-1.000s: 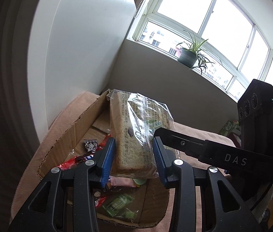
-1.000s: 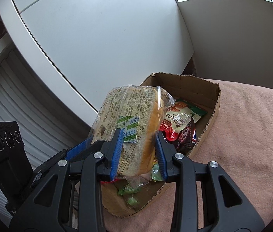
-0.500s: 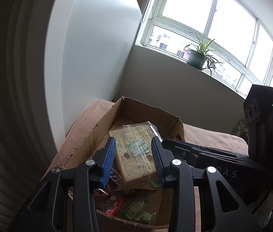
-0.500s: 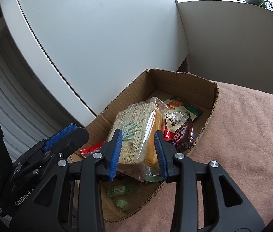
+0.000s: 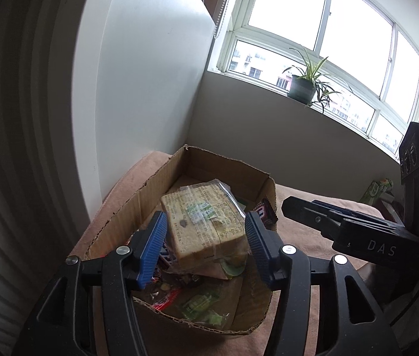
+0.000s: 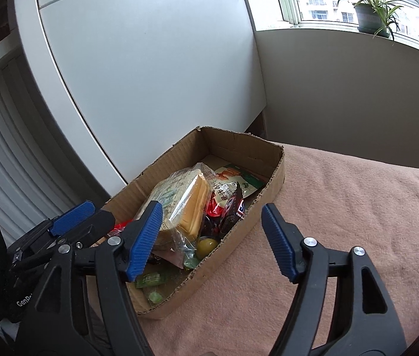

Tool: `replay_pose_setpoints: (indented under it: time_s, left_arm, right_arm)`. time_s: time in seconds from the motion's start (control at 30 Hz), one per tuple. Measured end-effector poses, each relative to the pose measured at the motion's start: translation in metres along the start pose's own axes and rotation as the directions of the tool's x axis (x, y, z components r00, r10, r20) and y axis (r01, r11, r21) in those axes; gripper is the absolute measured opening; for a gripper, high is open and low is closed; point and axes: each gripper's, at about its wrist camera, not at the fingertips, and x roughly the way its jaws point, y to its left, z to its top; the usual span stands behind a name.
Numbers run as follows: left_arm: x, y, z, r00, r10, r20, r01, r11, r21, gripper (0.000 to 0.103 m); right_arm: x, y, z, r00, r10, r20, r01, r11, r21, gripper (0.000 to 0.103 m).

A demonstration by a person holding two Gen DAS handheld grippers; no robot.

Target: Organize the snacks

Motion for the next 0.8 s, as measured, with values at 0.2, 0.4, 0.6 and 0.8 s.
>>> replay_pose_setpoints:
  time_s: [0.2, 0.4, 0.6, 0.8]
  left_arm:
    - [-0.01, -0.015, -0.007, 0.998, 0.055, 0.021, -0.056, 0.997, 0.044, 0.07]
    - [-0.02, -0.026, -0.014, 0.995, 0.088, 0.044, -0.091, 0.993, 0.077, 0.073]
    - [-0.019, -0.038, -0.018, 0.992, 0.119, 0.042, -0.122, 0.987, 0.103, 0.073]
    - [-0.018, -0.04, -0.018, 0.989, 0.138, 0.046, -0.142, 0.985, 0.097, 0.079]
  right_arm:
    - [-0.019, -0.015, -0.01, 1.0, -0.015, 0.013, 0.015, 1.0, 0.009, 0.087]
    - [-0.039, -0.027, -0.02, 0.998, -0.043, 0.045, 0.043, 0.999, 0.003, 0.092]
    - [-0.051, -0.035, -0.027, 0.994, -0.075, 0.075, 0.077, 0.997, -0.018, 0.096]
    - [-0.052, -0.041, -0.03, 0.991, -0.105, 0.086, 0.106, 0.994, -0.01, 0.1]
